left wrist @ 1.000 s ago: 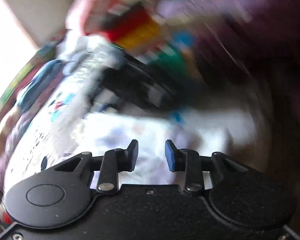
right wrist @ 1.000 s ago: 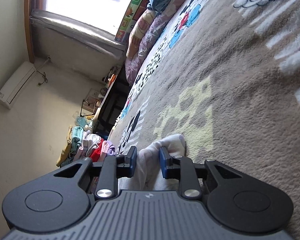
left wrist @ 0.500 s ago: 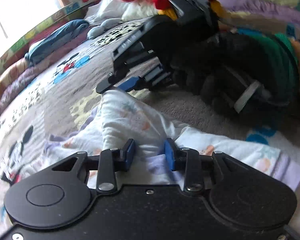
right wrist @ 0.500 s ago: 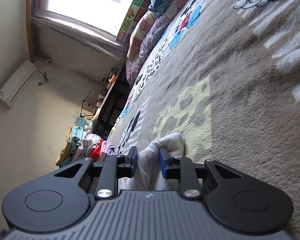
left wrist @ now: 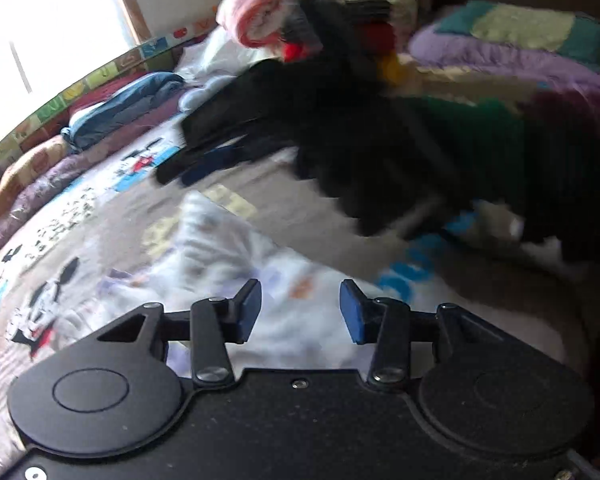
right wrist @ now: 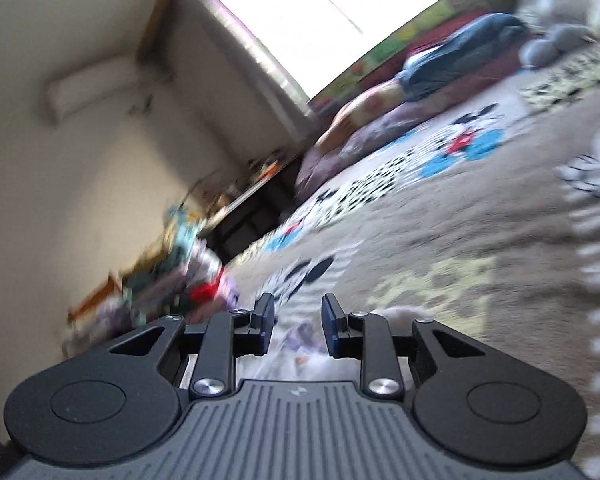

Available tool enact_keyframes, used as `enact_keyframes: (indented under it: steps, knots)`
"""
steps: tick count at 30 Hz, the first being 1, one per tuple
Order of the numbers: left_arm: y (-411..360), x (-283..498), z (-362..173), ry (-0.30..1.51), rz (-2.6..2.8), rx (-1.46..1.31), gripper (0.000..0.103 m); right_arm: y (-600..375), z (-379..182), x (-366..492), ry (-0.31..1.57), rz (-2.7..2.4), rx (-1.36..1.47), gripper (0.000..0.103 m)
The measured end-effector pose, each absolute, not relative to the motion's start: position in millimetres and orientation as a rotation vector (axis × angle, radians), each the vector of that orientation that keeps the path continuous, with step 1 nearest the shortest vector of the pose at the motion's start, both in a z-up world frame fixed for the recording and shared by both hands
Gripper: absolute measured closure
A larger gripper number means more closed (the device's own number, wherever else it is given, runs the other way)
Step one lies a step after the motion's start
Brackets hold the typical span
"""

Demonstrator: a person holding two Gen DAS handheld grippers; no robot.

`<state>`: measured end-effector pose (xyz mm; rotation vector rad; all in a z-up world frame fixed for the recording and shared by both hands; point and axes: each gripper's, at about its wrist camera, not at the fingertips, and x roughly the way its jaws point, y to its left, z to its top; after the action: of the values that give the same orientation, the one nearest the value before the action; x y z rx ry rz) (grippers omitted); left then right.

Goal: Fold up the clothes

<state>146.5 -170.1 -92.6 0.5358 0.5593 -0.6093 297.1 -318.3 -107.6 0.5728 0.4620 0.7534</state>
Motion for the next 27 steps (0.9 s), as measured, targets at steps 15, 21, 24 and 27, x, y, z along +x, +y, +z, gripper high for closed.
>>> enact_keyframes:
  steps: [15, 21, 24, 27]
  knots:
    - [-136.2, 132.5, -98.8, 0.613, -0.596, 0.268, 0.055, -308.9, -150.1, 326.6, 0.654, 0.698, 0.559, 0.101]
    - [-112.1, 112.6, -81.1, 0.545, -0.603, 0.175, 0.043, -337.9, -120.9, 278.2, 0.526, 0.614, 0.596, 0.07]
    - [-98.4, 110.3, -76.4, 0.531, -0.593, 0.125, 0.042, -357.5, -123.0, 246.2, 0.529, 0.563, 0.647, 0.07]
    - [-80.6, 114.3, -70.6, 0.529, -0.552, 0.04, 0.041, -375.8, -130.9, 212.4, 0.549, 0.523, 0.734, 0.07]
